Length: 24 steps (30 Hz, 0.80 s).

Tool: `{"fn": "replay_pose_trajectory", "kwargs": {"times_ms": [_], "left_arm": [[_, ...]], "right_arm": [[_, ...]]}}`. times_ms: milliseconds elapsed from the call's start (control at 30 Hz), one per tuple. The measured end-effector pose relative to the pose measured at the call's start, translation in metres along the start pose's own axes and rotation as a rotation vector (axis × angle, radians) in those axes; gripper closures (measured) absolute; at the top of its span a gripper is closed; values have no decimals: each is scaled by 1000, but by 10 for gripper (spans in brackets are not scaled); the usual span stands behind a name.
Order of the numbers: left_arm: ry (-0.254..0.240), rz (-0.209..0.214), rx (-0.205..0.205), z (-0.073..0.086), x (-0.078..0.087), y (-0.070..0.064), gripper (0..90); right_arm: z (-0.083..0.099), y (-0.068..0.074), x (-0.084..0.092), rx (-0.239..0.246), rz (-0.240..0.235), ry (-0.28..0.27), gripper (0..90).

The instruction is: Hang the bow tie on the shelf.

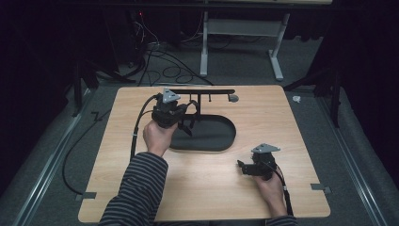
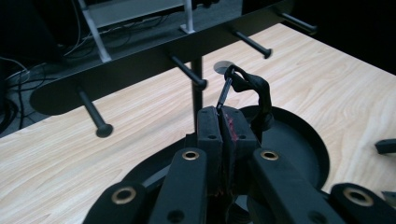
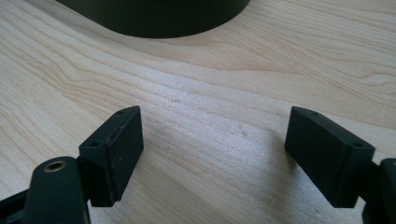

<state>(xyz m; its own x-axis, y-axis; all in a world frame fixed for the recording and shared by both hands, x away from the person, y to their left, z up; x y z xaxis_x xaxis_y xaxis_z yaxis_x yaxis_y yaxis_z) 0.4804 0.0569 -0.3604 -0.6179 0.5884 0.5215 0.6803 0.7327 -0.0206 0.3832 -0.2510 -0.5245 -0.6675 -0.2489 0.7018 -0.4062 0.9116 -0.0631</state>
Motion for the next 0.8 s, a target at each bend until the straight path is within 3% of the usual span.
{"fn": "replay_pose_trajectory", "kwargs": {"times_ms": [167, 267, 567, 800], "left_arm": [[-7, -20, 5, -5, -4, 3, 870], [2, -45, -21, -10, -8, 2, 870], [6, -91, 10, -14, -15, 14, 870], [23, -157, -12, -14, -20, 15, 869]], "right_arm": [[0, 0, 0, 0, 0, 0, 207], [0, 0, 0, 1, -1, 0, 207], [0, 0, 0, 1, -1, 0, 207], [0, 0, 0, 0, 0, 0, 207]]}}
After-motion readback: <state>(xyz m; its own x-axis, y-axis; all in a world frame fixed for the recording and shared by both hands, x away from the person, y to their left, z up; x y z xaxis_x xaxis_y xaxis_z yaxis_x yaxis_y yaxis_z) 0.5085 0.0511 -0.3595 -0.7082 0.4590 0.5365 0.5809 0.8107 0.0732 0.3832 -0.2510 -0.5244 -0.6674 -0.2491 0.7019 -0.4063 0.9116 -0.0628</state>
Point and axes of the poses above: each handheld gripper's, and its own axes: x roughly backward along the jaws, z roughly out of its underside, y roughly to its left, the point moved 3 cm from there along -x, roughly forward along the jaws, and after that the axes turned 4 degrees about z, right-handed, at the moved point
